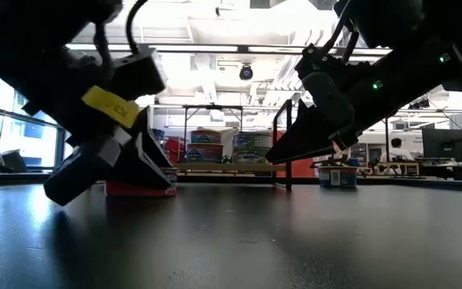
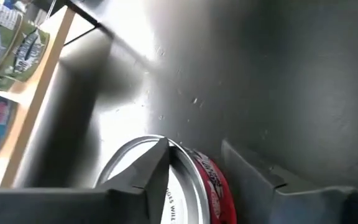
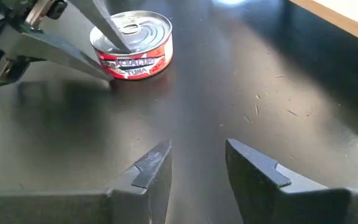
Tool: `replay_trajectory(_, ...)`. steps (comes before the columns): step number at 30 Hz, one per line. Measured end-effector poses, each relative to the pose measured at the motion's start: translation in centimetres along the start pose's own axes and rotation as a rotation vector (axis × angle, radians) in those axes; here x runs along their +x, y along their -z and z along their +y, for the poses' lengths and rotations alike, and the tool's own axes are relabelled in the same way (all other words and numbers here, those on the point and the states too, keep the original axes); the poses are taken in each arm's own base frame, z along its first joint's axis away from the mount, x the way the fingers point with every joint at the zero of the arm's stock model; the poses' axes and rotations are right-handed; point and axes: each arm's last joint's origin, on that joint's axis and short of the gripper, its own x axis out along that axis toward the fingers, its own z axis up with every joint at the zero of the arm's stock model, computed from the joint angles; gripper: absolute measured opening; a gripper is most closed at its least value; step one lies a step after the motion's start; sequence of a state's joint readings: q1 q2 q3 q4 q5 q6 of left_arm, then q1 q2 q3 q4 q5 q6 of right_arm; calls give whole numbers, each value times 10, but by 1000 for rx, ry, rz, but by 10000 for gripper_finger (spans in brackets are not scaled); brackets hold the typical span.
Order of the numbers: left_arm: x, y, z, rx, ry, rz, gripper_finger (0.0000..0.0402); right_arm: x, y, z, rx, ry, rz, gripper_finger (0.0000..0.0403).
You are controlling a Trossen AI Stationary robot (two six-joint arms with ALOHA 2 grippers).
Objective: Stack canned seafood by type on shelf
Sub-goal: Stack the red tuna can on top of the red tuna can on the shelf
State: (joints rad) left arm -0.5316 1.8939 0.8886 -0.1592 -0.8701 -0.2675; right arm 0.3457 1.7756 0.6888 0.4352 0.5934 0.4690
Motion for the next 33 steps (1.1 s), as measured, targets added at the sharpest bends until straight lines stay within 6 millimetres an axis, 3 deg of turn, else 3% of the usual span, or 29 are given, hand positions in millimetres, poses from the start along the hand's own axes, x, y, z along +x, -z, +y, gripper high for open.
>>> replay_trajectory(10,-8,-8,7,17,-58,174,10,-1,1,2,-4,-6,2,140)
replay_trajectory(17,-23,-20,9,83,-45,243,2,-1,1,2,-6,-5,5,140)
replay_trajectory(27,-47,-32,19,149,-183,237,1,-1,1,2,-12,-5,5,140)
replay_trajectory(33,-62,-37,49,78,-269,238,0,-1,1,2,-14,-5,5,140)
